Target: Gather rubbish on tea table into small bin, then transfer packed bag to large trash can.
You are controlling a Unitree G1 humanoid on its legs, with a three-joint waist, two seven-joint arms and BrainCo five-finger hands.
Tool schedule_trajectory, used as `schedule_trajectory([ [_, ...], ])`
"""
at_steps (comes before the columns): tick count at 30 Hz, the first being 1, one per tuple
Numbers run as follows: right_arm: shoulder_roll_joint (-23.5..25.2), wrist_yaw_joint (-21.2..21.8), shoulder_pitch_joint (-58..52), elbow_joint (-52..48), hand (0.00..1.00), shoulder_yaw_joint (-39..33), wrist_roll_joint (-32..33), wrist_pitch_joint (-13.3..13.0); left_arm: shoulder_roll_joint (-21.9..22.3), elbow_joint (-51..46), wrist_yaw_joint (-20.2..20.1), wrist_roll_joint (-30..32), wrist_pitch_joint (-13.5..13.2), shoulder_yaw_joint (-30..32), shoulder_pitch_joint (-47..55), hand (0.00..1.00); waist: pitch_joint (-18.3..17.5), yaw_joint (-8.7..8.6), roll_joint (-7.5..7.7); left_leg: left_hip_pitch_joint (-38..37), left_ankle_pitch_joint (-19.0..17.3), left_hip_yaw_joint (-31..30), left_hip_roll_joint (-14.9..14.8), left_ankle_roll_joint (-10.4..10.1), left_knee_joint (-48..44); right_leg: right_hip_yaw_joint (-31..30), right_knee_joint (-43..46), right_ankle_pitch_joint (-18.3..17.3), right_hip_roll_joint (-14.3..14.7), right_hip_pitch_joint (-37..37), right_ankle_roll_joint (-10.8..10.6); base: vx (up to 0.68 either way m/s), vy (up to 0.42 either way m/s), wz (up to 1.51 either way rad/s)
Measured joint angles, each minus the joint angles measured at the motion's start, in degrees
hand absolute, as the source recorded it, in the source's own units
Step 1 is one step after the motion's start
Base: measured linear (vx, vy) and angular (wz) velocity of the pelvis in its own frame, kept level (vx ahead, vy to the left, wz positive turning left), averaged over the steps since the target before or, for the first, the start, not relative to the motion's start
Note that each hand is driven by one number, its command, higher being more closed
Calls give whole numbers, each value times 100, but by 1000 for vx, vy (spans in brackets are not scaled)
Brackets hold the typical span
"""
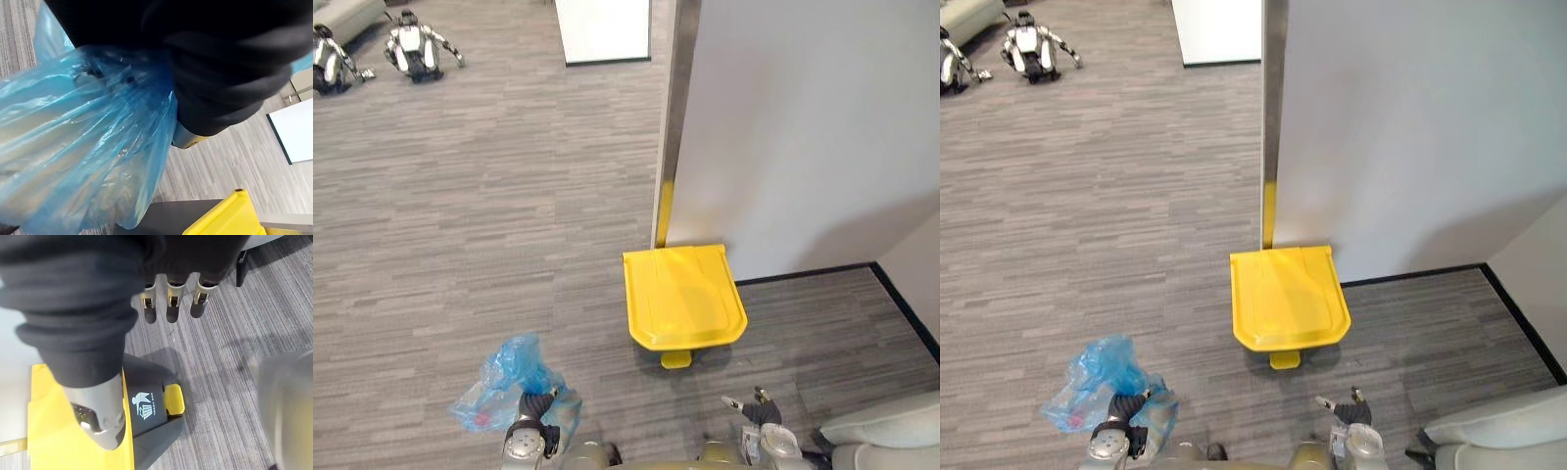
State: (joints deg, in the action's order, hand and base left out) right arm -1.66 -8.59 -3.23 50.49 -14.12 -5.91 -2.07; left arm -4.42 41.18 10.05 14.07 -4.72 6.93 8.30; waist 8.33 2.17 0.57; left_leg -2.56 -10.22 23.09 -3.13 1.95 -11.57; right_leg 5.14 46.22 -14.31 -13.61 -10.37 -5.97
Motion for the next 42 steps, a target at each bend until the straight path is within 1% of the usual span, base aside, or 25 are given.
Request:
schedule_trajectory([
  [1, -16, 2, 5, -2, 0, 124, -48, 0, -38, 0, -1, 0, -1, -4, 0, 100, 5, -32, -12, -65, 7, -18, -17, -11, 37, 65, -158, -101, 123, -226, 93, 204, -46, 15],
  [2, -16, 5, 8, -1, 0, 174, -63, 1, -41, 4, -1, 0, -1, -2, 7, 100, -18, -74, 27, -98, 15, -68, -45, -25, 28, 125, -473, -127, 240, -314, 77, 173, -76, 29],
  [3, -6, 3, 3, 9, 0, 176, -82, 0, -58, 20, -2, 0, -3, -2, 32, 100, -16, -124, 29, -121, 29, -144, -38, -51, 3, 123, -1086, -2, 381, -292, 148, 180, -116, 38],
  [4, -23, 1, -24, 66, 0, 167, -89, -3, -79, 76, -5, 1, -11, 13, 55, 100, -89, -130, 169, -138, 18, -295, 121, -143, -16, 99, -1862, 365, 455, -178, 307, 189, -117, 25],
  [5, -140, 0, -20, 186, 0, 156, -87, -5, 40, 216, -9, 2, -5, 4, 11, 100, -118, -122, 20, -163, 11, -433, 28, -191, 39, 136, -2070, 390, 570, -45, 347, 192, -109, 10],
  [6, -211, -1, 18, 259, 0, 156, -87, -6, 118, 253, -9, 2, -6, 8, 13, 100, -142, -115, -87, -165, 36, -492, -51, -237, 84, 155, -2257, 467, 625, 42, 388, 164, -74, -4],
  [7, -277, -1, 24, 284, 0, 138, -87, -4, 218, 265, -7, 1, -10, 8, 28, 100, -170, -113, -195, -179, 65, -548, -146, -286, 180, 221, -2574, 586, 758, 188, 414, 159, -99, -2],
  [8, -279, -3, 45, 319, 0, 82, -87, -5, 249, 269, -8, 1, -14, 10, 44, 100, -195, -112, -251, -238, 123, -574, -223, -376, 319, 259, -2814, 667, 877, 301, 456, 138, -105, -5],
  [11, -304, -3, 62, 450, 0, -16, -82, -10, 246, 322, -10, 0, -19, 48, 34, 100, -209, -118, -231, -351, 207, -630, -339, -498, 584, 260, -3237, 860, 1086, 471, 517, 54, -84, -10],
  [13, -328, -8, 50, 500, 0, -173, -75, -5, 248, 406, -11, 0, -21, 48, 5, 100, -214, -121, -225, -355, 211, -685, -363, -502, 619, 252, -3467, 989, 1145, 559, 514, 15, -20, -5],
  [16, -342, -8, -20, 512, 0, -291, -74, -4, 227, 507, -11, 0, -21, 50, 0, 100, -224, -122, -211, -347, 261, -765, -322, -487, 673, 258, -3974, 1279, 1192, 776, 461, -6, 9, 1],
  [17, -344, -11, -19, 532, 0, -308, -73, -4, 218, 528, -12, 0, -21, 49, 1, 100, -224, -126, -209, -339, 282, -786, -299, -475, 678, 256, -4077, 1342, 1182, 818, 460, -37, 50, 4],
  [22, -343, -6, 5, 701, 0, -317, -70, -5, 24, 576, -10, 1, -20, 48, 16, 100, -232, -108, -205, -262, 349, -925, -177, -428, 767, 239, -4841, 1876, 1137, 1052, 423, -92, 47, 1],
  [26, -354, -6, 4, 706, 0, -329, -25, -9, -103, 760, -7, 1, -15, 51, 37, 100, -262, -106, -169, -235, 453, -986, -117, -438, 890, 240, -5174, 2101, 1122, 1120, 429, -120, -13, 1],
  [32, -492, -6, -45, 710, 0, -332, -25, -7, -109, 795, -9, 3, -12, 47, 57, 100, -266, -122, -160, -231, 472, -1193, -91, -520, 989, 265, -5214, 2110, 1133, 1111, 410, -78, -23, 2],
  [36, -587, -8, -52, 710, 0, -333, -27, -6, -111, 816, -10, 6, -13, 48, 57, 100, -274, -123, -139, -233, 473, -1226, -87, -521, 1067, 245, -5216, 2102, 1148, 1103, 413, -22, -6, -3],
  [40, -610, -8, -42, 710, 0, -332, -31, -6, -127, 886, -10, 8, -14, 47, 26, 100, -280, -128, -126, -268, 474, -1200, -85, -521, 1064, 196, -5200, 2107, 1161, 1069, 371, 49, 13, -7],
  [42, -610, -8, -20, 710, 0, -331, -33, -5, -164, 885, -10, 7, -14, 52, 16, 100, -286, -119, -110, -254, 472, -1122, -79, -460, 1040, 95, -5189, 2125, 1168, 1018, 388, 54, 27, -20],
])
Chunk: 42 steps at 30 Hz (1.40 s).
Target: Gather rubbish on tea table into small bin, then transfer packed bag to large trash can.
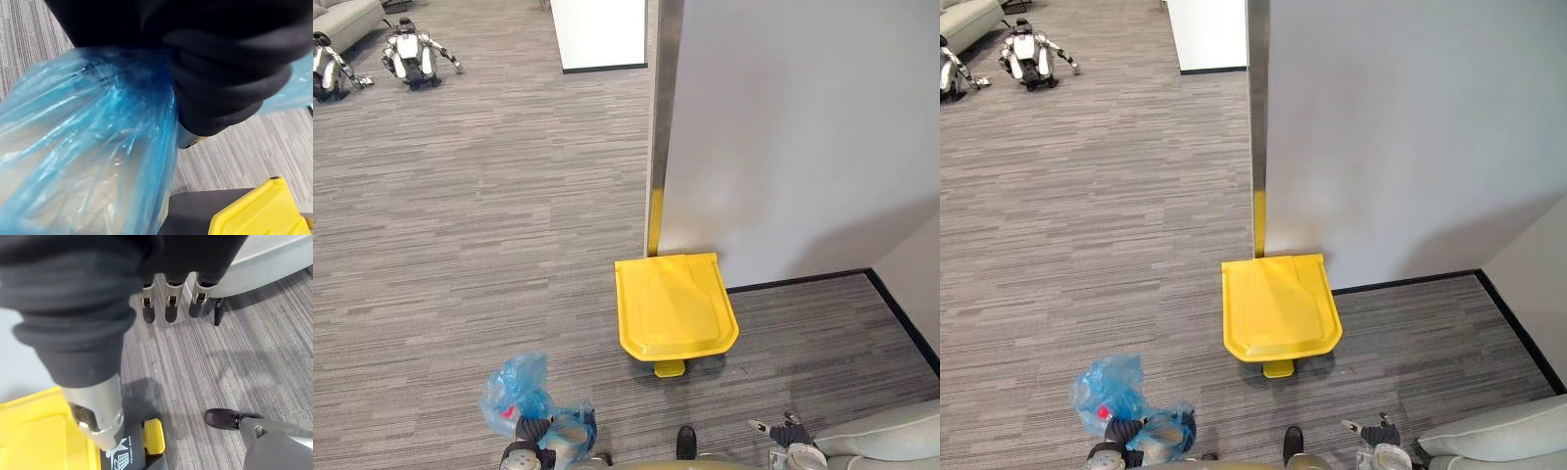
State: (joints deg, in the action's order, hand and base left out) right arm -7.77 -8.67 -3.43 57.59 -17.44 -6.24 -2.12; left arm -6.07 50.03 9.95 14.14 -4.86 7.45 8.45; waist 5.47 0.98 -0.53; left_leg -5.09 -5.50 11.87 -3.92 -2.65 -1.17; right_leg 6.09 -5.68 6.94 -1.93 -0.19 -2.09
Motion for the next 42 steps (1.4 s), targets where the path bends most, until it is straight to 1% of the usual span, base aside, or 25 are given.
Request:
schedule_trajectory([
  [2, 0, -1, 91, 0, 0, 2, -6, 8, -42, 0, 0, -2, 0, 0, -4, 100, 7, -6, 7, 60, -91, 59, 2, 48, -129, -65, 25, -3, -4, -40, -11, 36, 42, -25],
  [5, 13, -7, 277, -91, 0, 44, -8, 10, -42, -9, 0, -7, 3, 12, -6, 100, 56, 22, -45, 169, -447, 284, -86, 121, -629, -328, 1085, -440, -37, -556, -112, 14, 75, -43],
  [6, 59, -12, 336, -195, 0, 41, -9, 10, -36, -6, -1, -8, 7, 14, -49, 100, 123, 11, -75, 141, -615, 304, -128, 206, -789, -335, 1796, -656, -90, -800, -305, -24, 110, -21],
  [7, 100, -13, 346, -300, 0, 39, -8, 11, -10, -59, 1, -10, 6, 34, -140, 100, 240, -12, -110, 38, -817, 313, -136, 348, -933, -306, 2842, -771, -159, -1205, -475, -55, 116, -13],
  [8, 151, -15, 368, -403, 0, 40, -9, 7, 6, -126, 6, -11, 6, 87, -215, 100, 368, -16, -130, -6, -936, 311, -115, 393, -1132, -206, 3810, -929, -227, -1698, -589, -37, 93, -7],
  [9, 216, -15, 314, -463, 0, 45, -8, 16, -8, -121, 7, -14, 10, 98, -289, 100, 439, -9, -139, -25, -1080, 308, -98, 435, -1346, -205, 4009, -1139, -242, -1956, -496, -9, 78, 2],
  [10, 326, -18, 301, -498, 0, 53, -3, 26, -64, -126, 9, -20, 10, 78, -366, 100, 514, -1, -31, -54, -1271, 304, -46, 463, -1603, -137, 3796, -1199, -242, -2185, -465, 26, 53, 6],
  [12, 442, -38, 303, -534, 0, 55, 0, 24, -214, -127, 6, -42, 21, -6, -471, 100, 615, -11, 177, -80, -1422, 289, 109, 490, -1817, -69, 3338, -1197, -279, -2347, -466, 36, -15, 36],
  [13, 449, -130, 265, -534, 0, 28, 7, 62, -199, -270, 2, -42, 58, -34, -591, 100, 661, -32, 273, -44, -1624, 119, 222, 472, -2116, 46, 2921, -1208, -357, -2349, -447, 144, -91, 73],
  [14, 429, -144, 246, -547, 0, -11, 8, 85, -149, -420, 2, -37, 56, -55, -607, 100, 658, -23, 269, -35, -1767, 2, 278, 443, -2262, 67, 2900, -1304, -387, -2279, -316, 214, -95, 70],
  [15, 392, -141, 246, -617, 0, -33, 9, 99, -90, -491, 3, -35, 55, -57, -654, 100, 655, -20, 269, -48, -1864, -69, 269, 420, -2325, 115, 2917, -1267, -397, -2259, -215, 269, -60, 42],
  [16, 377, -139, 266, -858, 0, -122, 9, 98, -19, -589, 0, -6, 53, -73, -760, 100, 728, 4, 69, -69, -1939, -205, 177, 348, -2327, 247, 2952, -1344, -371, -2200, -262, 277, -35, 48],
  [17, 424, -135, 293, -1045, 0, -229, 17, 89, -37, -728, 0, 6, 49, -68, -795, 100, 738, -31, -24, -90, -1937, -338, 151, 329, -2203, 284, 2999, -1345, -351, -2202, -253, 272, -29, 51],
  [18, 426, -134, 282, -1099, 0, -276, 21, 90, -38, -760, 0, 6, 48, -66, -825, 100, 734, -28, -52, -149, -1923, -380, 137, 301, -2110, 295, 3046, -1348, -341, -2193, -228, 289, -35, 47],
  [19, 427, -131, 224, -1121, 0, -389, 96, 92, -37, -796, 1, 6, 38, -46, -846, 100, 729, -9, -104, -340, -1872, -409, 78, 208, -1936, 367, 3167, -1404, -317, -2127, -139, 316, -29, 28],
  [20, 440, -132, 240, -1129, 0, -474, 161, 94, -38, -796, 1, 6, 36, -16, -840, 100, 713, 0, -138, -506, -1832, -409, 0, 140, -1799, 450, 3301, -1545, -280, -2057, 21, 321, -24, 21],
  [22, 441, -132, 301, -1131, 0, -477, 174, 95, -21, -795, -1, 4, 32, -16, -845, 100, 706, 7, -132, -678, -1731, -389, -32, -16, -1630, 492, 3402, -1700, -211, -2001, 189, 302, -1, 2],
  [23, 450, -132, 361, -1130, 0, -473, 175, 95, 1, -795, -3, 3, 32, -15, -847, 100, 693, -5, -114, -715, -1646, -370, -44, -105, -1550, 497, 3435, -1749, -201, -2004, 206, 277, 4, -10],
  [27, 503, -129, 413, -1100, 0, -444, 174, 101, 80, -794, -6, 5, 28, -20, -887, 100, 609, -11, -56, -772, -1284, -289, 10, -125, -1233, 437, 3245, -1749, -210, -2017, 199, 208, -11, -9],
  [29, 517, -122, 408, -1060, 0, -356, 172, 103, 83, -794, -8, 5, 28, -35, -868, 100, 554, -9, -46, -783, -1231, -230, 18, -152, -1169, 432, 3206, -1748, -209, -2017, 199, 115, 8, -4],
  [33, 518, -117, 436, -1033, 0, 243, 161, 109, 80, -790, -12, 5, 28, -175, -832, 100, 503, 6, -10, -710, -1142, -246, 48, -220, -1083, 454, 3020, -1648, -232, -2022, 195, 51, 4, 5],
  [35, 523, -114, 462, -1246, 0, 703, 155, 104, 79, -798, -53, 6, 27, -309, -817, 100, 438, 25, 2, -503, -1142, -272, 57, -220, -1084, 490, 2913, -1557, -250, -2154, 190, -9, -3, 11],
  [39, 564, -114, 747, -1772, 0, 1272, 153, 57, 79, -948, -111, 5, 29, -474, -749, 100, 391, 40, -5, -171, -1125, -363, 76, -222, -1086, 557, 2673, -1345, -277, -2346, 234, -20, -20, 9],
  [41, 563, -125, 978, -2087, 0, 1485, 150, -17, 85, -1249, -109, 2, 9, -576, -683, 100, 390, 163, -4, -42, -1038, -374, 87, -215, -1080, 569, 2469, -1189, -272, -2365, 256, -35, -47, 6],
  [42, 562, -126, 1070, -2128, 0, 1592, 149, -29, 85, -1352, -108, 2, 4, -576, -650, 100, 391, 170, -6, 3, -1025, -375, 84, -200, -1094, 574, 2414, -1149, -269, -2372, 251, -41, -50, 5],
])
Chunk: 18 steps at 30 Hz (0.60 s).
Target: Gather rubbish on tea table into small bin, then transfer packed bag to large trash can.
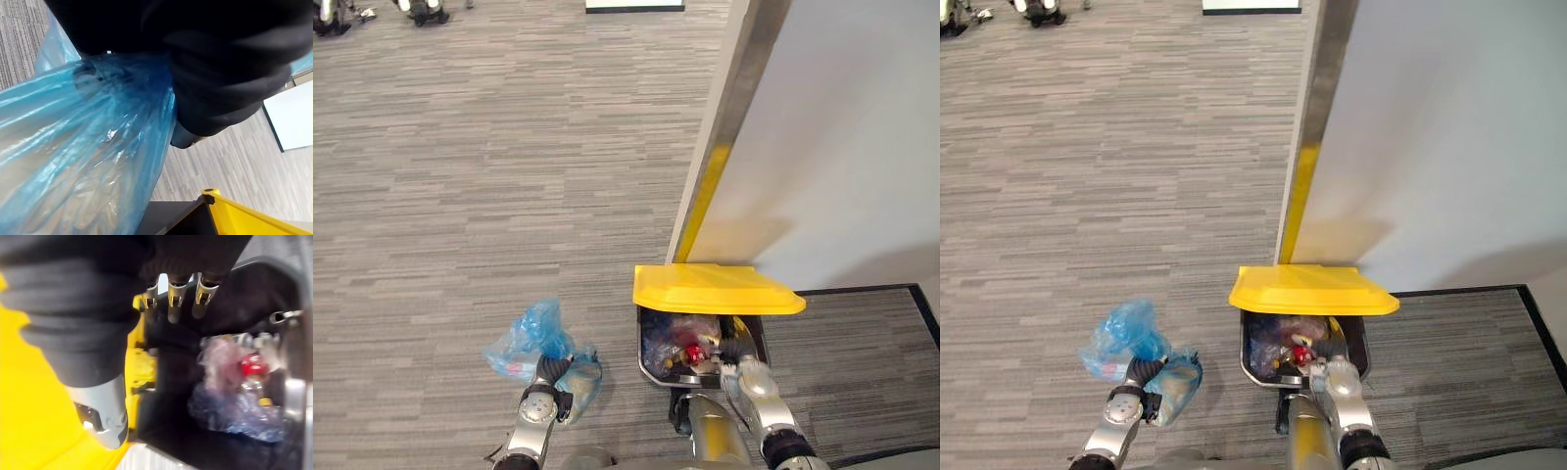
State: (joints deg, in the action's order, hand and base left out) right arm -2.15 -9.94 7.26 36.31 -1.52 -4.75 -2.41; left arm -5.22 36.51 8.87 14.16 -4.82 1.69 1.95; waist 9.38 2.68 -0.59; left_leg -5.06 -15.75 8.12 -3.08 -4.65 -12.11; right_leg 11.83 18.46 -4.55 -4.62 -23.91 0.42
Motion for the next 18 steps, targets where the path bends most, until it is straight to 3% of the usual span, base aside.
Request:
schedule_trajectory([
  [5, -5, -14, 530, -431, 0, 500, -8, -134, -1, -694, 8, -92, -79, -126, 279, 100, 1, 151, -6, 287, 2, -1, -70, 4, -85, 22, -407, 325, 95, -65, 33, -55, -68, 1],
  [8, -77, -28, 804, -484, 0, 628, -5, -133, -2, -947, 12, -219, -127, -226, 388, 100, 2, 155, -5, 385, -15, -6, -87, 23, -80, 55, -498, 430, 105, -106, 66, -82, -75, 9],
  [11, -218, -91, 1112, -635, 0, 705, 2, -134, -28, -1221, 18, -253, -186, -343, 400, 100, 58, 175, -20, 582, -216, -20, -120, 196, -123, 48, -689, 630, 171, -206, 33, -124, -59, -4],
  [16, -811, -145, 1659, -532, 0, 682, 75, -128, -77, -1659, -5, -455, -300, -681, 455, 100, 183, 176, -6, 820, -289, -131, -116, 259, -347, 28, -1206, 974, 231, -85, -185, -115, -77, 1],
  [18, -914, -206, 1915, -264, 0, 652, 199, -126, -103, -1687, -12, -493, -315, -764, 444, 100, 232, 139, -4, 841, -294, -182, -165, 251, -394, 62, -1390, 1058, 296, 19, -149, -22, -75, 5],
])
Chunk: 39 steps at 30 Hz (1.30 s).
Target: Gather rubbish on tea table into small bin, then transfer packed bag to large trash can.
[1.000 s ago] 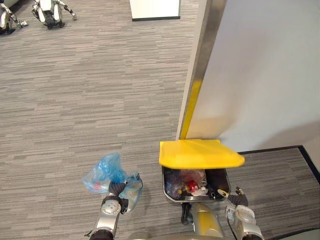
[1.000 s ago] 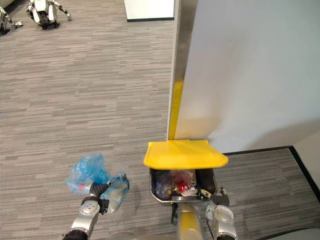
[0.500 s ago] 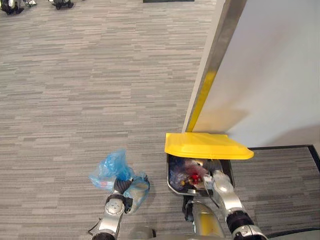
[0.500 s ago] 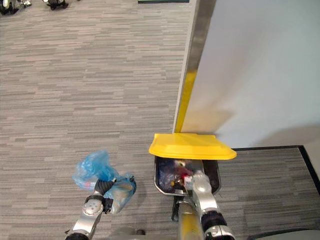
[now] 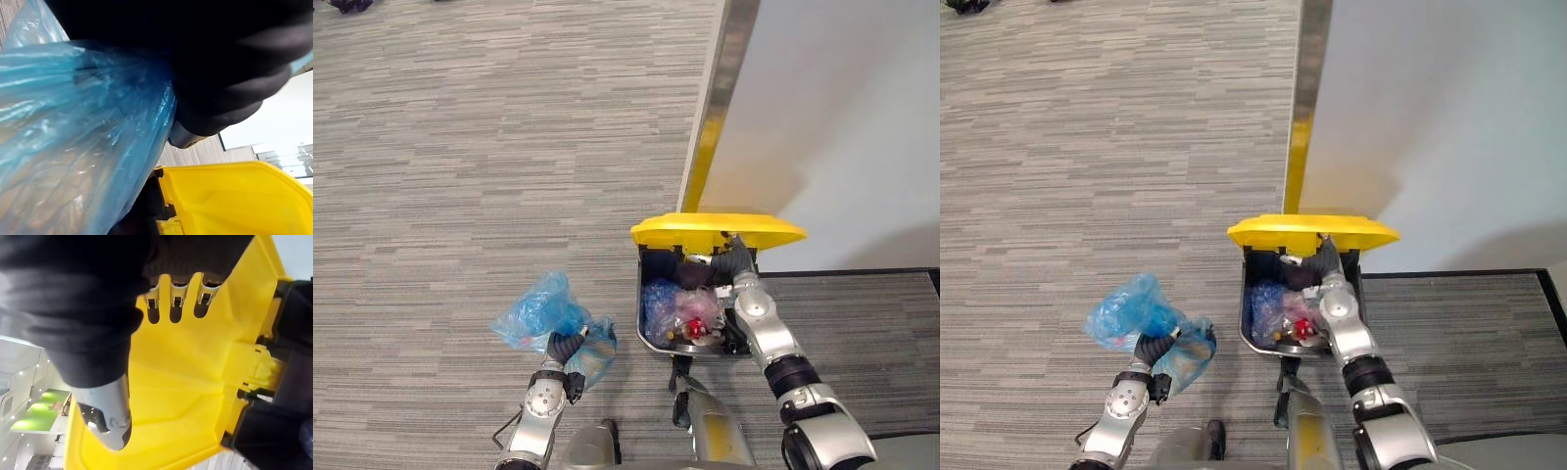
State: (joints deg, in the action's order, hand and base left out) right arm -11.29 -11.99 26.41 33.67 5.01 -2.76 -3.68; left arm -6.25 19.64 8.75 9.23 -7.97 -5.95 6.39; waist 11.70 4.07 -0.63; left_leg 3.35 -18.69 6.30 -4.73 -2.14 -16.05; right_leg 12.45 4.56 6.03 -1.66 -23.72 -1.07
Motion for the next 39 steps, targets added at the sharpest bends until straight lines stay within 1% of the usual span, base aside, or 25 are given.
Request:
schedule_trajectory([
  [4, -146, -64, 388, 438, 0, -84, 153, 1, -131, -303, -22, -153, -15, -277, -20, 100, 160, 0, 50, 41, -6, -126, -46, -11, -14, 43, -138, 44, 114, 53, -34, 25, -70, 3],
  [6, -229, -74, 606, 646, 0, -86, 238, 6, -177, -497, -102, -242, -43, -413, -41, 100, 214, -8, 51, 84, -8, -162, -86, -16, -34, 77, -184, 58, 152, 56, -46, 43, -46, 5],
  [8, -375, -86, 862, 885, 0, -97, 264, 16, -218, -660, -121, -283, -149, -615, -173, 100, 292, -11, 50, 117, -12, -221, -121, -24, -59, 145, -205, 62, 170, 75, -51, 57, -39, 12],
  [9, -417, -88, 930, 926, 0, -100, 272, 16, -223, -709, -120, -316, -150, -663, -231, 100, 349, -22, 41, 111, -12, -253, -126, -23, -75, 169, -227, 62, 170, 116, -51, 37, -11, 17],
  [11, -564, -144, 1184, 1080, 0, -100, 277, 22, -341, -914, -121, -414, -205, -949, -469, 100, 496, -18, 63, 136, -22, -309, -126, -38, -135, 198, -273, 92, 166, 164, -9, 15, 5, 11],
  [14, -667, -164, 1400, 1141, 0, -93, 282, 24, -474, -1072, -123, -414, -264, -1265, -695, 100, 623, -34, 63, 212, -70, -313, -125, -114, -267, 194, -289, 122, 162, 156, 32, 1, 12, 0],
  [17, -797, -171, 1571, 1189, 0, -65, 290, 28, -593, -1075, -125, -409, -266, -1630, -1087, 100, 691, -70, 64, 348, -109, -311, -117, -131, -430, 186, -288, 154, 146, 91, 33, 8, 37, 0],
  [18, -816, -173, 1680, 1206, 0, -39, 292, 38, -635, -1075, -125, -404, -266, -1729, -1243, 100, 715, -137, 66, 428, -122, -306, -113, -142, -499, 178, -280, 167, 138, 36, 24, 23, 36, -5],
  [19, -842, -178, 1845, 1207, 0, 27, 293, 50, -675, -1072, -121, -391, -264, -1854, -1428, 100, 817, -178, 68, 460, -140, -285, -106, -150, -561, 159, -278, 199, 133, 22, -3, 24, 38, -6],
  [21, -924, -180, 2063, 1204, 0, 59, 295, 53, -715, -1039, -113, -345, -258, -2028, -1782, 100, 938, -189, 70, 577, -212, -189, -107, -144, -722, 75, -274, 287, 150, -73, 72, 11, 46, -21],
  [23, -1040, -182, 2354, 1162, 0, 104, 294, 61, -717, -934, -92, -209, -256, -2184, -2274, 100, 1085, -191, 68, 765, -282, -95, -108, -111, -915, -25, -261, 372, 144, -215, 34, 0, 38, -24],
  [25, -1177, -181, 2464, 891, 0, 301, 293, 113, -715, -666, -79, -167, -242, -2355, -2757, 100, 1255, -203, 70, 865, -362, -16, -117, -91, -1090, -106, -212, 405, 151, -305, 80, -17, 29, -24],
  [27, -1207, -182, 2516, 571, 0, 357, 294, 169, -700, -416, 12, -62, -209, -2464, -3136, 100, 1289, -239, 65, 1096, -441, 58, -117, -69, -1282, -182, -48, 402, 138, -562, 76, -26, 16, -22],
  [29, -1235, -183, 2583, 188, 0, 501, 295, 188, -688, -71, 60, 21, -124, -2579, -3599, 100, 1354, -333, 81, 1369, -533, 112, -133, -50, -1544, -227, 116, 395, 126, -827, 70, -27, -5, -13],
  [31, -1289, -183, 2593, -131, 0, 508, 295, 202, -595, 221, 130, 50, -88, -2670, -3953, 100, 1435, -340, 73, 1546, -611, 120, -165, -38, -1763, -233, 255, 368, 124, -983, 56, -40, -25, -6],
  [32, -1301, -184, 2594, -378, 0, 512, 302, 208, -506, 411, 143, 50, -62, -2726, -4178, 100, 1440, -346, 69, 1758, -692, 126, -225, -37, -1990, -212, 364, 343, 135, -1150, 73, -47, -34, -2],
  [34, -1321, -187, 2603, -591, 0, 565, 321, 226, -436, 554, 143, 49, -51, -2770, -4335, 100, 1440, -344, 69, 1941, -759, 119, -254, -20, -2160, -199, 496, 285, 136, -1315, 92, -52, -36, -1],
  [35, -1387, -216, 2607, -901, 0, 686, 329, 231, -330, 708, 144, 49, -1, -2773, -4491, 100, 1441, -344, 67, 2202, -843, 108, -291, 10, -2366, -188, 618, 260, 135, -1549, 75, -54, -46, -2],
  [37, -1394, -254, 2614, -1182, 0, 694, 337, 231, -267, 902, 141, 49, 36, -2782, -4626, 100, 1442, -358, 66, 2443, -904, 105, -334, 13, -2540, -156, 637, 268, 154, -1718, 84, -34, -43, -2],
  [39, -1393, -298, 2666, -1496, 0, 712, 366, 231, -202, 1240, 136, 55, 126, -2790, -4787, 100, 1445, -419, 62, 2731, -915, 117, -358, 17, -2673, -148, 649, 289, 158, -1954, 103, -11, -48, 1],
])
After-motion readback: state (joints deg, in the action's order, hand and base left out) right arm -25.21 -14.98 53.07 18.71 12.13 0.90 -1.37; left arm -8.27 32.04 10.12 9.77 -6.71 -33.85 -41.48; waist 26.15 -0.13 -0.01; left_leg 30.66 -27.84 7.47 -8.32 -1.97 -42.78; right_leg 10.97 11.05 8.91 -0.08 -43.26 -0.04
